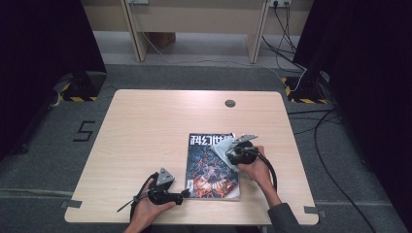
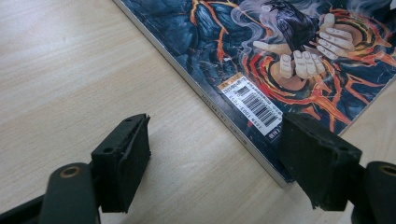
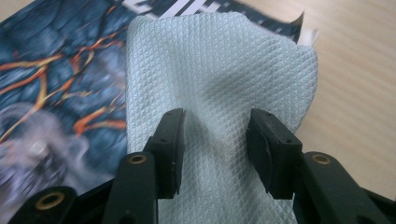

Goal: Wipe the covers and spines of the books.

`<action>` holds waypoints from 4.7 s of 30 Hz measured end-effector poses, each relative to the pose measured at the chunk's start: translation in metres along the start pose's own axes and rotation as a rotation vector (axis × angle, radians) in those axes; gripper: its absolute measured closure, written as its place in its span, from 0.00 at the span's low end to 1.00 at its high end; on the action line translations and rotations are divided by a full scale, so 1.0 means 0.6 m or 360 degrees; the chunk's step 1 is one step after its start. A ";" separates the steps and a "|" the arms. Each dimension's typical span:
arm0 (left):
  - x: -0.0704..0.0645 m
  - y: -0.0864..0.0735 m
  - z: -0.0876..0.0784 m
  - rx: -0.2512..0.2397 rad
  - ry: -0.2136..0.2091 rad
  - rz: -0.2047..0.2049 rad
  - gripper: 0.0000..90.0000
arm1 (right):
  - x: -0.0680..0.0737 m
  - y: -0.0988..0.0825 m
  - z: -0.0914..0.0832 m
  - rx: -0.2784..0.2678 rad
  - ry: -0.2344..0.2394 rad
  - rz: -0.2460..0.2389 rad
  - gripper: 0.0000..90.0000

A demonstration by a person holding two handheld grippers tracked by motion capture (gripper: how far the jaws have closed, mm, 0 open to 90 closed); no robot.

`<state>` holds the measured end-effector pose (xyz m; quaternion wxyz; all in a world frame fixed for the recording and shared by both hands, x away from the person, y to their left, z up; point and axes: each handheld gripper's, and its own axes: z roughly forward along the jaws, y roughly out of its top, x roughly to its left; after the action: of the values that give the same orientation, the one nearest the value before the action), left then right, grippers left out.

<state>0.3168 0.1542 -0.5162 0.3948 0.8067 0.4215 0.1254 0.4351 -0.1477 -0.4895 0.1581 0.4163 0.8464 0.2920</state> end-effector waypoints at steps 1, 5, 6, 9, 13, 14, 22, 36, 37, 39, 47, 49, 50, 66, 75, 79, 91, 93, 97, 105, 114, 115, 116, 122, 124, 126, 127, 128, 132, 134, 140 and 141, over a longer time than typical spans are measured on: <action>0.000 0.000 0.000 0.0000 0.0000 -0.0001 0.27 | 0.003 -0.004 -0.004 0.0005 0.0010 -0.0015 0.63; 0.000 0.000 0.000 -0.0001 -0.0002 -0.0001 0.27 | 0.008 -0.012 -0.012 0.0013 0.0028 -0.0049 0.63; 0.000 0.000 0.000 -0.0001 -0.0002 -0.0001 0.27 | 0.007 -0.012 -0.011 0.0016 0.0029 -0.0044 0.62; 0.000 0.000 0.000 -0.0001 -0.0002 -0.0003 0.27 | 0.000 -0.006 -0.005 0.0005 0.0030 -0.0021 0.60; 0.000 0.000 0.000 0.0000 -0.0001 -0.0002 0.27 | -0.014 0.007 0.009 -0.0014 0.0013 0.0060 0.60; 0.000 0.000 0.000 0.0000 -0.0001 -0.0002 0.27 | -0.016 0.011 0.012 -0.0010 0.0009 0.0069 0.60; 0.001 0.000 0.000 0.0002 -0.0001 0.0001 0.27 | -0.037 0.032 0.032 -0.0034 -0.0024 0.0130 0.61; 0.001 0.000 0.000 0.0003 -0.0003 0.0005 0.27 | -0.053 0.043 0.037 -0.0082 -0.0057 0.0098 0.83; 0.001 0.000 0.000 0.0004 -0.0004 0.0005 0.27 | -0.053 0.043 0.035 -0.0087 -0.0062 0.0086 0.84; 0.001 0.000 0.000 0.0004 -0.0005 0.0006 0.27 | -0.050 0.044 0.031 -0.0094 -0.0054 0.0081 0.86; 0.001 0.000 0.000 0.0003 -0.0006 0.0007 0.27 | -0.048 0.049 0.001 -0.0175 -0.0042 0.0061 0.89; 0.001 0.000 0.000 0.0004 -0.0006 0.0008 0.27 | -0.050 0.050 -0.011 -0.0207 -0.0041 0.0071 0.90; 0.001 0.000 0.000 0.0004 -0.0006 0.0008 0.27 | -0.050 0.050 -0.011 -0.0207 -0.0041 0.0071 0.90; 0.002 0.000 0.000 0.0002 -0.0010 0.0007 0.27 | -0.112 -0.005 -0.139 -0.0375 -0.0147 0.0209 0.90; 0.002 0.000 0.000 0.0002 -0.0011 0.0006 0.27 | -0.150 -0.056 -0.163 -0.0337 -0.0238 0.0296 0.90; 0.002 0.000 0.000 0.0003 -0.0011 0.0006 0.27 | -0.160 -0.076 -0.170 -0.0292 -0.0304 0.0298 0.90; 0.002 0.000 0.000 -0.0001 -0.0009 0.0004 0.27 | -0.138 -0.103 -0.122 -0.0093 -0.0167 0.0245 0.87; 0.002 0.000 0.000 -0.0001 -0.0010 0.0005 0.27 | -0.131 -0.102 -0.116 -0.0054 -0.0126 0.0231 0.83; 0.002 0.000 0.000 -0.0001 -0.0010 0.0005 0.27 | -0.124 -0.103 -0.103 0.0011 -0.0068 0.0211 0.71; 0.002 0.000 0.000 -0.0001 -0.0010 0.0005 0.27 | -0.124 -0.097 -0.110 -0.0027 -0.0076 0.0239 0.53; 0.002 0.000 0.000 -0.0002 -0.0010 0.0003 0.27 | -0.097 -0.079 -0.105 -0.0102 -0.0006 0.0138 0.47; 0.002 0.000 0.000 -0.0001 -0.0009 0.0003 0.27 | -0.093 -0.076 -0.104 -0.0118 0.0007 0.0127 0.45; 0.002 0.000 0.000 0.0000 -0.0009 0.0003 0.27 | -0.088 -0.073 -0.102 -0.0131 0.0005 0.0122 0.44; 0.002 0.000 0.000 0.0000 -0.0010 0.0001 0.27 | -0.044 -0.056 -0.088 -0.0144 0.0111 0.0035 0.44; 0.001 0.000 0.000 0.0000 -0.0007 -0.0001 0.27 | -0.022 -0.052 -0.076 -0.0089 0.0135 -0.0049 0.44; 0.001 0.000 0.000 0.0000 -0.0008 0.0000 0.27 | -0.008 -0.049 -0.066 -0.0062 0.0153 -0.0083 0.41; 0.002 0.000 0.000 0.0000 -0.0009 0.0000 0.27 | 0.000 -0.048 -0.061 -0.0046 0.0153 -0.0088 0.39; 0.001 0.000 0.000 -0.0001 -0.0009 0.0000 0.27 | 0.007 -0.048 -0.057 -0.0041 0.0152 -0.0095 0.37; 0.002 0.000 0.000 0.0000 -0.0009 0.0001 0.27 | 0.022 -0.046 -0.048 -0.0011 0.0194 -0.0025 0.36; 0.001 0.000 0.000 0.0000 -0.0007 0.0002 0.27 | 0.027 -0.047 -0.044 0.0011 0.0203 -0.0015 0.35; 0.003 0.001 0.001 0.0007 -0.0008 0.0005 0.27 | 0.036 -0.051 -0.035 0.0061 0.0198 -0.0049 0.35; 0.003 0.001 0.001 0.0008 -0.0008 0.0005 0.26 | 0.037 -0.052 -0.034 0.0055 0.0199 -0.0050 0.34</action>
<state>0.3186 0.1551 -0.5160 0.3935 0.8087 0.4196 0.1231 0.3924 -0.1524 -0.4937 0.1023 0.3866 0.8659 0.3004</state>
